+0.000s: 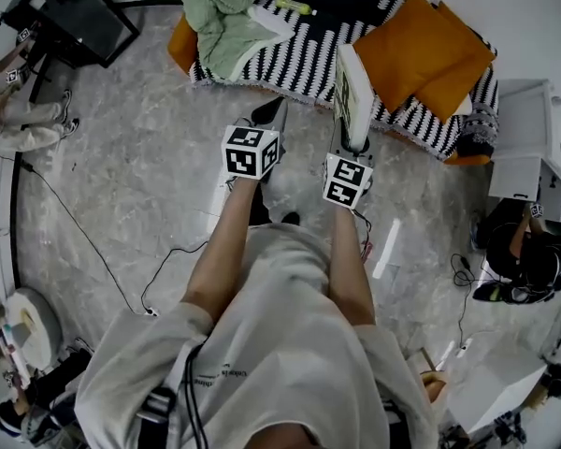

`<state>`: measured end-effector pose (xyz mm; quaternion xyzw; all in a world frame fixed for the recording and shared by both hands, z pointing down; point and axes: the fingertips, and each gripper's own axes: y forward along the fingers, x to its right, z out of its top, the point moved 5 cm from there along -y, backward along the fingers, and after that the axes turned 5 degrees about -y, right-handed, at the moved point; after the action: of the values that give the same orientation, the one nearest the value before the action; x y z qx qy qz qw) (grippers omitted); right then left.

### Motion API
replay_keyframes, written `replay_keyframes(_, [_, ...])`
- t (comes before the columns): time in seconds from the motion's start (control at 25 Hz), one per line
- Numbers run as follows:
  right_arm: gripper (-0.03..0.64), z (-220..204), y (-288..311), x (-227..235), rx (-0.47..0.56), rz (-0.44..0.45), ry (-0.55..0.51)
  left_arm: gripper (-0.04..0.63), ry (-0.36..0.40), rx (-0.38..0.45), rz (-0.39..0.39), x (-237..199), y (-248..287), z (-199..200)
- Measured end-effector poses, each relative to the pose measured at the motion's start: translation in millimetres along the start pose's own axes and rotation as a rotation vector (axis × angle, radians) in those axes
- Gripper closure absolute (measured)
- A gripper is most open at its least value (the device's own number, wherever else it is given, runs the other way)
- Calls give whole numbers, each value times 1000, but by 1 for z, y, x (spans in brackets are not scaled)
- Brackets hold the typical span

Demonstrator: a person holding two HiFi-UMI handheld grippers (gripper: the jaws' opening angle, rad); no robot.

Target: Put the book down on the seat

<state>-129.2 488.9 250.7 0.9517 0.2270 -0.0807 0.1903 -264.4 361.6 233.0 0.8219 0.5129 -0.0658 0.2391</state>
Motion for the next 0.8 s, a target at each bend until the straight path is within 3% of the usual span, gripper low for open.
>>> replay_keyframes(0.28, [468, 17, 41, 4, -16, -7, -7, 588, 72, -23, -83, -5, 61, 32])
replay_keyframes(0.52, [468, 28, 67, 26, -27, -96, 56, 588, 254, -94, -246, 9, 101, 43])
replay_keyframes(0.8, [466, 44, 92, 30, -38, -177, 103, 588, 239, -110, -360, -2, 131, 67])
